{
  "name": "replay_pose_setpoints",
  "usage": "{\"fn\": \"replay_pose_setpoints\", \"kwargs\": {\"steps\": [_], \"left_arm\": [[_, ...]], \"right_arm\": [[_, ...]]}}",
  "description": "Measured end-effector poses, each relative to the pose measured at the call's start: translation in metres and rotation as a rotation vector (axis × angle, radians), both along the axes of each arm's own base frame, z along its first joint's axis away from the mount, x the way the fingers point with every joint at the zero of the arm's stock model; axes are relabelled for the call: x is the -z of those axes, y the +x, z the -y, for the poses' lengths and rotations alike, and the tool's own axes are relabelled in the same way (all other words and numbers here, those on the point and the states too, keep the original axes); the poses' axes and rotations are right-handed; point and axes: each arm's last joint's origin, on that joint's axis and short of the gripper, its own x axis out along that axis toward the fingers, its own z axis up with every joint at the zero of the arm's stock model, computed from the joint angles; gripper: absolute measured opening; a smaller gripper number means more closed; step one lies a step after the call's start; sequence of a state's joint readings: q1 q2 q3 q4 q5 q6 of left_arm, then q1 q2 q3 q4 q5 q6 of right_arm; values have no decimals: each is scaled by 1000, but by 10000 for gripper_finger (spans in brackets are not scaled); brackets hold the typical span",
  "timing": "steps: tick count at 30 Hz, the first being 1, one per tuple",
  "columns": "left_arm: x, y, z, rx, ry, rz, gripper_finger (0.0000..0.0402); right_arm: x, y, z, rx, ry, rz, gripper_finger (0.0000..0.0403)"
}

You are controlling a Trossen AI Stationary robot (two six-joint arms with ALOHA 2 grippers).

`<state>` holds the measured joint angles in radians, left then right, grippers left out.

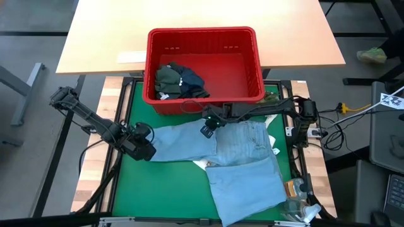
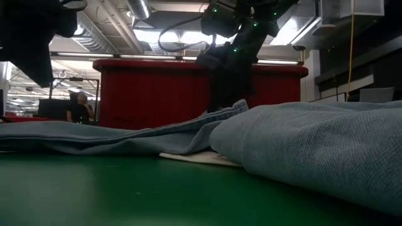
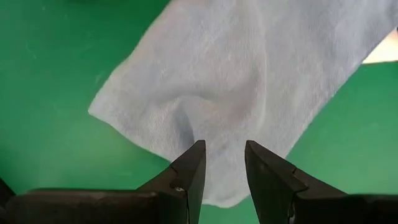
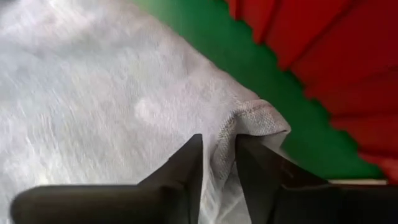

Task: Fold Laundry from Bin
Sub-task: Fold the light blue jeans

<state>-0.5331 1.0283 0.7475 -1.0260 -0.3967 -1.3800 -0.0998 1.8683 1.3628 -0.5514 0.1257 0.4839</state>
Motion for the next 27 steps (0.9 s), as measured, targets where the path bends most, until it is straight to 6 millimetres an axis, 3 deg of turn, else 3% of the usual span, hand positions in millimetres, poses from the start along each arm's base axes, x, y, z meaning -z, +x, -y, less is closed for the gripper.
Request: {"fn": "replay_pose_setpoints", "kwargs": {"steps": [9, 16, 22, 27], "left_arm": [[1, -1, 3, 22, -87, -49, 108], [1, -2, 6, -38, -171, -54, 108], [7, -3, 4, -136, -157, -23, 108], [18, -2, 8, -116, -250, -42, 108]], "right_arm": [[5, -9, -2, -11, 34, -102, 177], [-7, -13, -13, -71, 55, -84, 190], [-20, -3, -50, -211, 23, 60, 187], [-13, 7, -84, -393, -40, 118, 186]]}}
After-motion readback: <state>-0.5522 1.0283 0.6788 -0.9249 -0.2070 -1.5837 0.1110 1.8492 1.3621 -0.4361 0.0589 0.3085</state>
